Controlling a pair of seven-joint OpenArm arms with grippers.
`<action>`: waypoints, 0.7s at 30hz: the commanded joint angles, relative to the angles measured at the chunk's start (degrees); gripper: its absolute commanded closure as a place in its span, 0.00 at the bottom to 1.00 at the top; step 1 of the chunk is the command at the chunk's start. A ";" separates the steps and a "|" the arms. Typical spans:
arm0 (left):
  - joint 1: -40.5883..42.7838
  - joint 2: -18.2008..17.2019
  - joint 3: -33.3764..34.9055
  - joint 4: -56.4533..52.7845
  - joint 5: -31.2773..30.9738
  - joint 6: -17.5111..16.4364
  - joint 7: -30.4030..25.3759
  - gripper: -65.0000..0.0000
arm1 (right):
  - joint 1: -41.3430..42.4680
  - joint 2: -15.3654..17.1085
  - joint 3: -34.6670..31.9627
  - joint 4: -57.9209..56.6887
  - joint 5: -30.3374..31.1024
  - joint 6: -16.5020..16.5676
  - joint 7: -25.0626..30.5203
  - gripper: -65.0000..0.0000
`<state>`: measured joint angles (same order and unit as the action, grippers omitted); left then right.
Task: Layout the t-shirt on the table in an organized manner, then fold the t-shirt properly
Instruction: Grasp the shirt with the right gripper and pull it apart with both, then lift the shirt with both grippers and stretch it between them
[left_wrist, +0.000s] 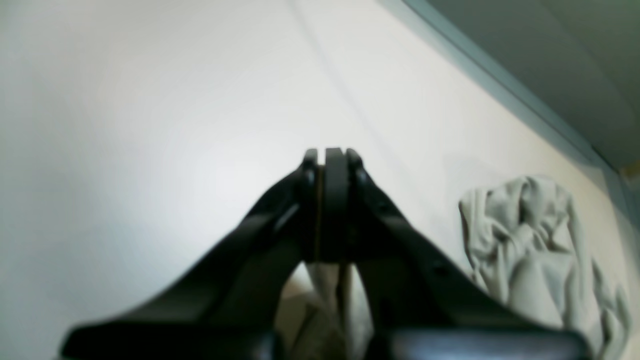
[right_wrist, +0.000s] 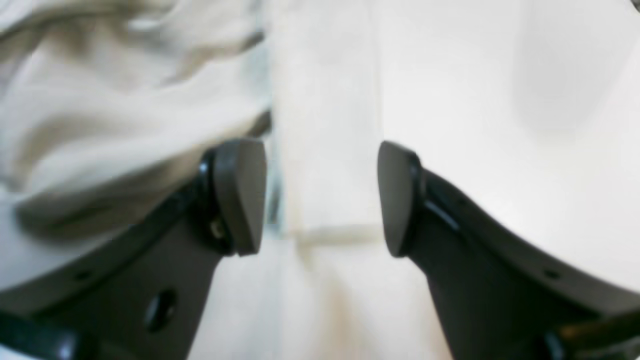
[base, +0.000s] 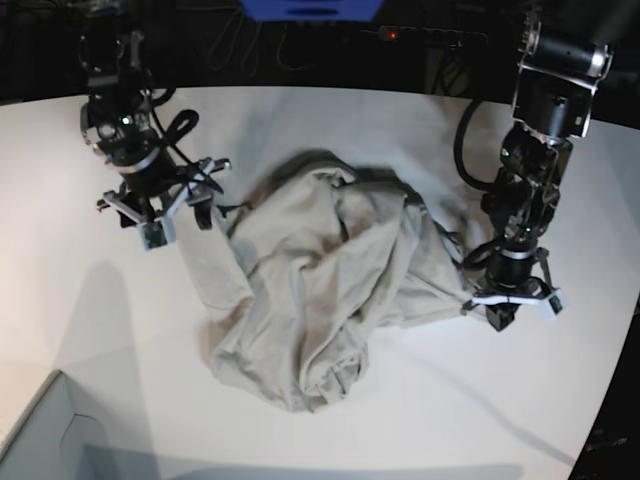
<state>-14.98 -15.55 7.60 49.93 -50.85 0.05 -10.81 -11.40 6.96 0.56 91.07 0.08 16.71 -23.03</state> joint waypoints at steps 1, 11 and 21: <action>-1.76 -0.40 -0.08 1.10 0.08 -0.71 -1.28 1.00 | 0.80 0.29 0.10 -1.18 -0.03 0.30 0.92 0.45; -5.81 -0.49 0.01 0.40 0.43 -0.71 -1.28 1.00 | 7.13 0.03 -1.92 -16.03 -0.03 0.30 1.44 0.47; -11.35 -1.28 -0.17 -4.17 0.43 -0.98 -1.37 1.00 | 7.05 2.05 1.16 -18.76 -0.03 0.39 1.27 1.00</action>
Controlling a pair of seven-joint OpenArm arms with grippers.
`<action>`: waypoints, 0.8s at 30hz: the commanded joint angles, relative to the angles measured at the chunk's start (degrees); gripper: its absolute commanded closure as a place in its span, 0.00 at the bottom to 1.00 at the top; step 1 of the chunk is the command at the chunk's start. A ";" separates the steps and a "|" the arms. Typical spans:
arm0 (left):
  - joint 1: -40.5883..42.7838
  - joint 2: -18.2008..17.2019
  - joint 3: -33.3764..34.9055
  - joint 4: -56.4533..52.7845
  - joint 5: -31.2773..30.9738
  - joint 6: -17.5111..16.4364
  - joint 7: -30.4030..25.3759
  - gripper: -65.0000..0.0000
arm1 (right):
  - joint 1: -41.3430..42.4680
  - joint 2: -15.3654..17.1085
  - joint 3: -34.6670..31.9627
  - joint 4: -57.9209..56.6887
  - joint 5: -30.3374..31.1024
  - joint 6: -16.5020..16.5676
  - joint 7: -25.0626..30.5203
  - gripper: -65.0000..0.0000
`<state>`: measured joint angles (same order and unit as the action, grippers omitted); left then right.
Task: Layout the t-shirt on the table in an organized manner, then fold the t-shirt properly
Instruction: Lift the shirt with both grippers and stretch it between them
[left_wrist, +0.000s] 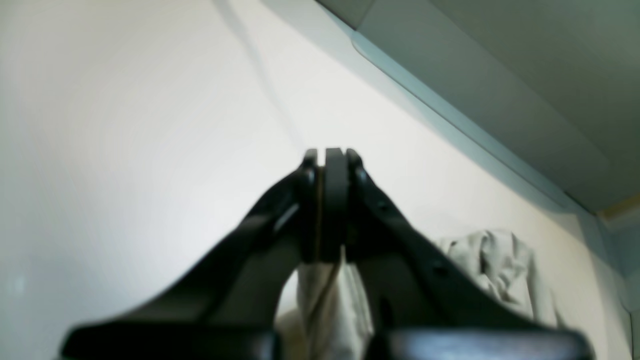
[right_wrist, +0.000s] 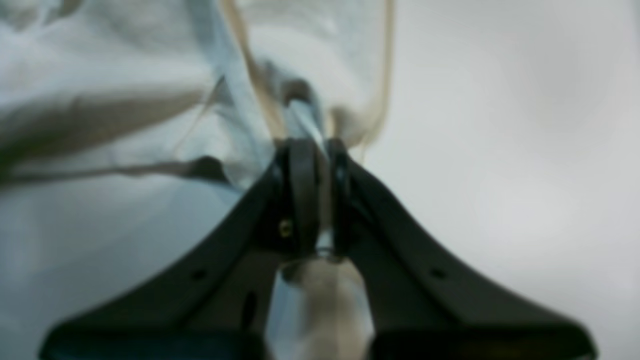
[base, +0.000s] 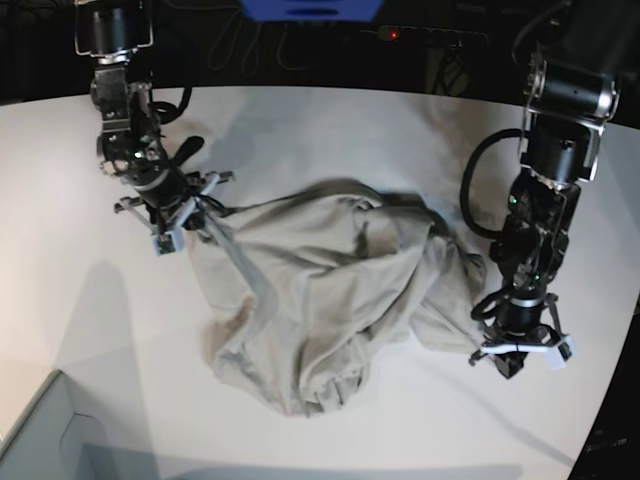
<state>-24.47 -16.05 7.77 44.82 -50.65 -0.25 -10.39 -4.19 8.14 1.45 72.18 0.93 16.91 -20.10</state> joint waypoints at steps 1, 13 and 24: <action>-2.83 -0.78 -0.34 -0.03 0.24 -0.67 -1.78 1.00 | -1.31 1.22 2.28 2.50 -0.88 0.19 -1.66 1.00; -11.71 -1.40 -0.43 -8.55 0.15 -0.67 -2.22 0.99 | -19.86 1.05 14.59 25.36 -0.62 0.19 -1.48 1.00; -20.32 -1.48 -0.34 -17.52 0.15 -0.76 -2.22 0.30 | -20.39 -0.45 14.59 25.18 -0.62 0.19 -1.66 1.00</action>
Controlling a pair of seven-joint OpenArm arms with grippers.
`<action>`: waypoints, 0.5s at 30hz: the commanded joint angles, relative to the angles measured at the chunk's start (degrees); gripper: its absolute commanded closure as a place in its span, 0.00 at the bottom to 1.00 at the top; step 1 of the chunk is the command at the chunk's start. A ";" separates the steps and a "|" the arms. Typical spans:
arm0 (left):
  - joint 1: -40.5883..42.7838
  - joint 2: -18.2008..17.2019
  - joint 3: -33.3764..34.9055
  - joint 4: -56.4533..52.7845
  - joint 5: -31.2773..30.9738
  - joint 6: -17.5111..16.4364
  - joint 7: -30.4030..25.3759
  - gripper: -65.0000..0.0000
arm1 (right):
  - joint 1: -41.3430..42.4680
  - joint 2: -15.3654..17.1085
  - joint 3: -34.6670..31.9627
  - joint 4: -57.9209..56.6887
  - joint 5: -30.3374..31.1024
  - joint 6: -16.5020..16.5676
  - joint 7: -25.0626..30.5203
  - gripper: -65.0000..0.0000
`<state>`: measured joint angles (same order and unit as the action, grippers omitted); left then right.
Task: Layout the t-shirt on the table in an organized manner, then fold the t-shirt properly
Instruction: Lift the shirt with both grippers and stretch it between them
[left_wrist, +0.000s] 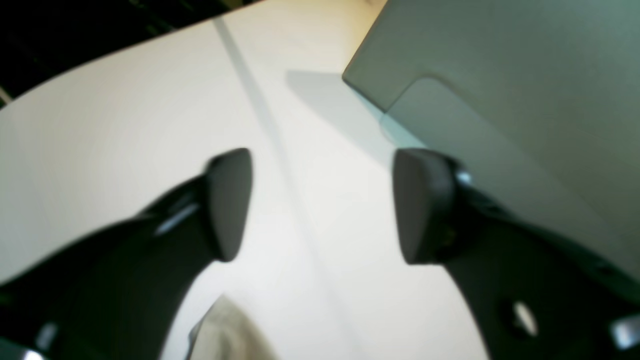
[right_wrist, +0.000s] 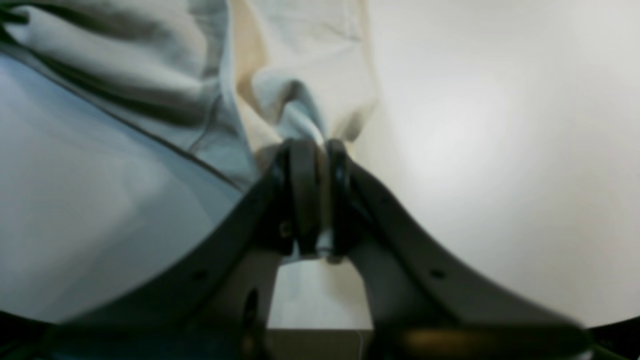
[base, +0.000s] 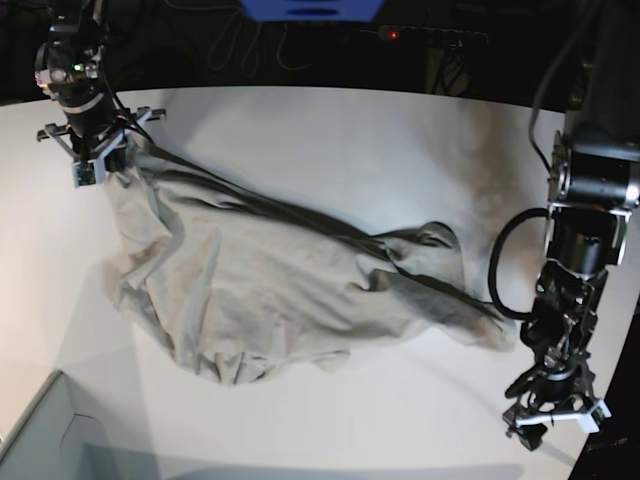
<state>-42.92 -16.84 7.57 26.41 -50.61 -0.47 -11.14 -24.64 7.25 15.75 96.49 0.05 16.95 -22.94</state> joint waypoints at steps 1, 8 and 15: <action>-1.70 -0.87 -0.14 1.06 -0.16 -0.54 -1.48 0.28 | 0.16 0.45 0.30 0.88 0.25 0.15 1.18 1.00; 12.10 -0.87 -0.23 14.33 -0.25 -0.28 -1.04 0.36 | 1.65 0.45 0.30 0.88 0.25 0.15 0.92 1.00; 33.55 -0.61 -0.23 35.70 -0.25 -0.10 -1.04 0.49 | 5.00 0.45 0.21 -0.44 0.25 0.15 0.83 1.00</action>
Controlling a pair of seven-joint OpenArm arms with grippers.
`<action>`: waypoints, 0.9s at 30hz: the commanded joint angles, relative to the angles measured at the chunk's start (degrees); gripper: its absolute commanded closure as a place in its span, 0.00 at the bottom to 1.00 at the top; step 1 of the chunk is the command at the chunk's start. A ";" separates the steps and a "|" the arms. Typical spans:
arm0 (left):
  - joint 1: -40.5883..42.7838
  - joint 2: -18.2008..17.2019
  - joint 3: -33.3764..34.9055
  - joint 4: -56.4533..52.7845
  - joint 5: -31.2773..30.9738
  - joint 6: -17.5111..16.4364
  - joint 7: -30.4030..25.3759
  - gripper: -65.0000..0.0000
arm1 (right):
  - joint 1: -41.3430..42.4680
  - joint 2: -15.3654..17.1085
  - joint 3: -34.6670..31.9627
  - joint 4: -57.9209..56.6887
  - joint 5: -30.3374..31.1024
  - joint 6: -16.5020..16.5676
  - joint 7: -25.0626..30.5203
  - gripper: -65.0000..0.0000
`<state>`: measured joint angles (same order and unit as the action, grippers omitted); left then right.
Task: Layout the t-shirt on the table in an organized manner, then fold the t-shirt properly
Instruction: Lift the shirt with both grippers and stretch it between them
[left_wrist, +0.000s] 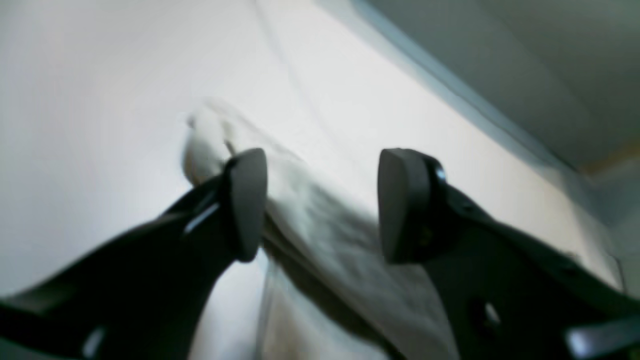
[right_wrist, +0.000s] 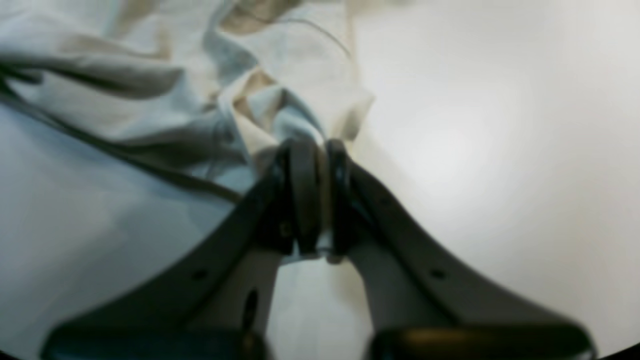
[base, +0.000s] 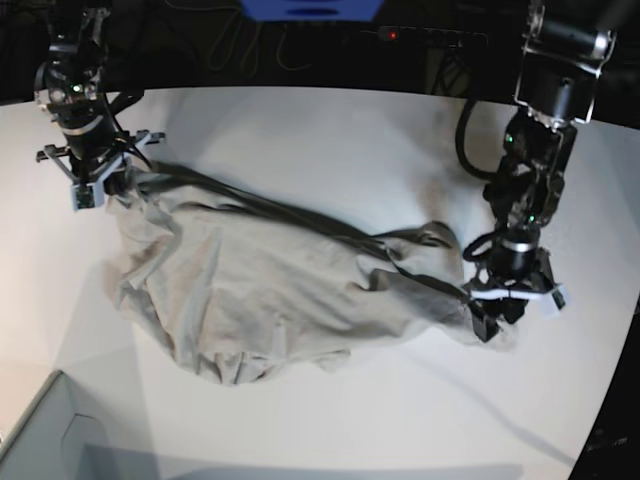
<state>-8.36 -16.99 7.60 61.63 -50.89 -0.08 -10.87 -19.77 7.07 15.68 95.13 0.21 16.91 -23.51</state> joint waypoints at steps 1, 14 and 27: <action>1.81 -0.37 -0.25 2.86 0.04 -0.49 -1.39 0.49 | 0.38 0.62 0.27 0.56 0.10 0.19 1.40 1.00; 10.51 5.17 0.18 -0.22 0.48 -0.49 -1.30 0.49 | 0.21 0.62 0.27 0.38 0.10 0.19 1.40 1.00; 3.48 5.70 -0.17 -9.27 0.04 -0.49 -1.21 1.00 | -0.05 0.80 0.27 0.21 0.10 0.19 1.40 1.00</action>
<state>-3.75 -10.41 7.90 51.53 -50.94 -0.40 -10.66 -19.99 7.14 15.68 94.45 0.05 16.95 -23.35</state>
